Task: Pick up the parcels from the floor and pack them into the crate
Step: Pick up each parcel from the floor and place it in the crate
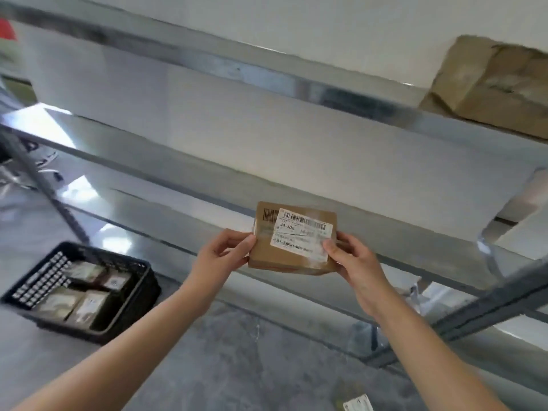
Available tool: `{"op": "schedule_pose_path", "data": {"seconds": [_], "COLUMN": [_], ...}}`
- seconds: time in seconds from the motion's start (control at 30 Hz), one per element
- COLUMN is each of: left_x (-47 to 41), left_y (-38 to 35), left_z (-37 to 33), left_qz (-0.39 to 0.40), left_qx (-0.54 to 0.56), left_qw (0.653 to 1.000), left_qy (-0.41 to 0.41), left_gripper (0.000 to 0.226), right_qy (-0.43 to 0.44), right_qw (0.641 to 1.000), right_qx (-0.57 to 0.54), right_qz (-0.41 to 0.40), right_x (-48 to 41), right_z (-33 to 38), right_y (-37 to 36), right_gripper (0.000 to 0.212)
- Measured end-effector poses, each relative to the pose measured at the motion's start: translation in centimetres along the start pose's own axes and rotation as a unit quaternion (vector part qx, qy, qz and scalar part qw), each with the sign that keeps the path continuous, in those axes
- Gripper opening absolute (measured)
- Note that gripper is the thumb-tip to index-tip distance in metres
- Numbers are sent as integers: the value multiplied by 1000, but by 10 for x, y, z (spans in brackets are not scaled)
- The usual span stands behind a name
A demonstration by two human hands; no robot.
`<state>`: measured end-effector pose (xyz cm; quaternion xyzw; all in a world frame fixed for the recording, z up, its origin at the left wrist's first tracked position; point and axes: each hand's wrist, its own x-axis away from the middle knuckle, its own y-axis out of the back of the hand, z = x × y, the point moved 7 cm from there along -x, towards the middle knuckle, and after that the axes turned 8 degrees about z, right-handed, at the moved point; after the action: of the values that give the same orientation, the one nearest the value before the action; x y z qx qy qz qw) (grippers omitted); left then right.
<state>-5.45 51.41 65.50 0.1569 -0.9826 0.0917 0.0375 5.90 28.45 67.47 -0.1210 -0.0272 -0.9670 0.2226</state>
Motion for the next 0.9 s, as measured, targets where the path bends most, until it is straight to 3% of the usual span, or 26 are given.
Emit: {"op": "schedule_pose_path", "data": {"seconds": [0.2, 0.33, 0.63, 0.9], "left_x": [24, 43, 10, -14], "left_y": [189, 268, 356, 417], "left_z": [37, 61, 97, 114], "left_qz": [-131, -197, -321, -459], "left_qx": [24, 29, 56, 96], "left_qw": [989, 973, 935, 869], "left_qy": [69, 118, 141, 157], "left_gripper": [20, 23, 18, 13], "right_qy": [-49, -81, -97, -77], "right_qw": [991, 976, 938, 881], "right_qx": [47, 73, 136, 240], "right_qz": [116, 190, 302, 401], "right_x": [-83, -115, -219, -296], "right_z": [-50, -85, -113, -121], "right_y": [-191, -285, -398, -498], "right_gripper": [31, 32, 24, 32]}}
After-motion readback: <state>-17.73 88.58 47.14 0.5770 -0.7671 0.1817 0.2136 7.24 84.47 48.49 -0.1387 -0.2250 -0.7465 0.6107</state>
